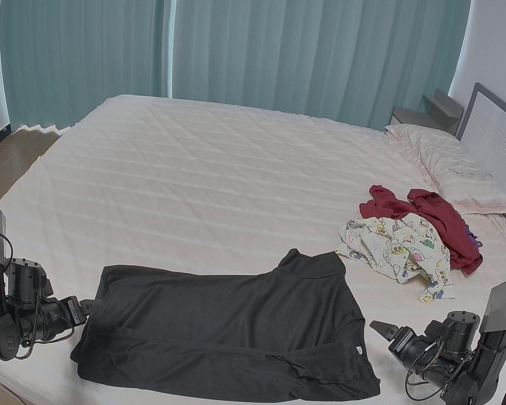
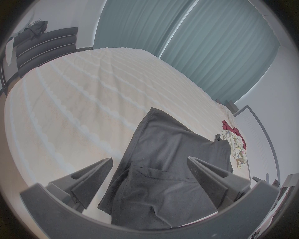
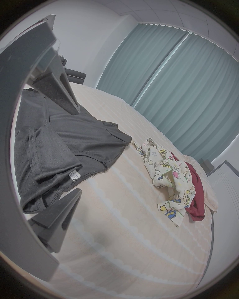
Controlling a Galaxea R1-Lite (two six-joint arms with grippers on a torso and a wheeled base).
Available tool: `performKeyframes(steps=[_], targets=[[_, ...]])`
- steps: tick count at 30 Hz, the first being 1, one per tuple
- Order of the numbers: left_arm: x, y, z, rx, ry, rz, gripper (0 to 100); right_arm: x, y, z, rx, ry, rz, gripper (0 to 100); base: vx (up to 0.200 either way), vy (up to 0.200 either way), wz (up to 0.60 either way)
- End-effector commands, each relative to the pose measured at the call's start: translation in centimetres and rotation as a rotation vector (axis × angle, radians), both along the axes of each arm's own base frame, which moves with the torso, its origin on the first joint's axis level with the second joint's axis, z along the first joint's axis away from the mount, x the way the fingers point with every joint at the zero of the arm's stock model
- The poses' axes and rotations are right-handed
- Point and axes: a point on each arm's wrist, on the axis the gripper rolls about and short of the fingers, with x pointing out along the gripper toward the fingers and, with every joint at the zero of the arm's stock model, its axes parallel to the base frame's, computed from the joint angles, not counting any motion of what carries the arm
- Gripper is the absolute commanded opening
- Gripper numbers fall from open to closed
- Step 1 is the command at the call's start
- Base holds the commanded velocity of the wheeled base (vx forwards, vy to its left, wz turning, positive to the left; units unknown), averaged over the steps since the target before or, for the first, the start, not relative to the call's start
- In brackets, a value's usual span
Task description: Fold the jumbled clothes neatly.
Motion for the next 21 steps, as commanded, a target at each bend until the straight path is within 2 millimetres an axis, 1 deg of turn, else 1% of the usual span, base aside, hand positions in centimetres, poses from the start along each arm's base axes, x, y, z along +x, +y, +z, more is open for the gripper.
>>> performKeyframes(steps=[1, 8, 9, 11, 14, 15, 18, 21], targets=[[-0.2, 0.0, -0.3, -0.003, 0.011, 0.001, 100, 0.1, 0.0, 0.1, 0.004, -0.01, 0.001, 100, 0.0, 0.0, 0.0], [-0.4, 0.0, -0.4, -0.002, 0.014, -0.002, 100, 0.1, 0.0, 0.1, 0.004, -0.009, 0.001, 100, 0.0, 0.0, 0.0], [-1.0, -0.1, -0.4, -0.005, 0.02, -0.015, 100, 0.0, 0.0, 0.1, 0.004, -0.01, 0.001, 100, 0.0, 0.0, 0.0], [-1.3, -0.1, -0.3, -0.009, 0.012, -0.022, 100, 0.0, 0.0, 0.2, 0.004, -0.01, 0.001, 100, 0.2, 0.0, 0.0], [-1.2, -0.2, -0.4, -0.008, -0.006, -0.023, 100, 0.0, 0.0, 0.1, 0.004, -0.009, 0.001, 100, 0.2, 0.0, 0.0], [-1.1, -0.2, -0.8, -0.003, -0.006, -0.02, 100, 0.0, 0.1, 0.0, 0.004, -0.006, 0.002, 100, 0.2, 0.0, 0.0], [-1.1, -0.1, -1.3, -0.001, 0.011, -0.016, 100, 0.0, 0.1, 0.0, 0.004, -0.006, 0.002, 100, 0.0, 0.0, 0.0], [-1.0, -0.1, -1.3, -0.009, 0.012, -0.008, 100, 0.0, 0.1, 0.0, 0.002, -0.006, 0.003, 100, 0.0, 0.0, 0.0]])
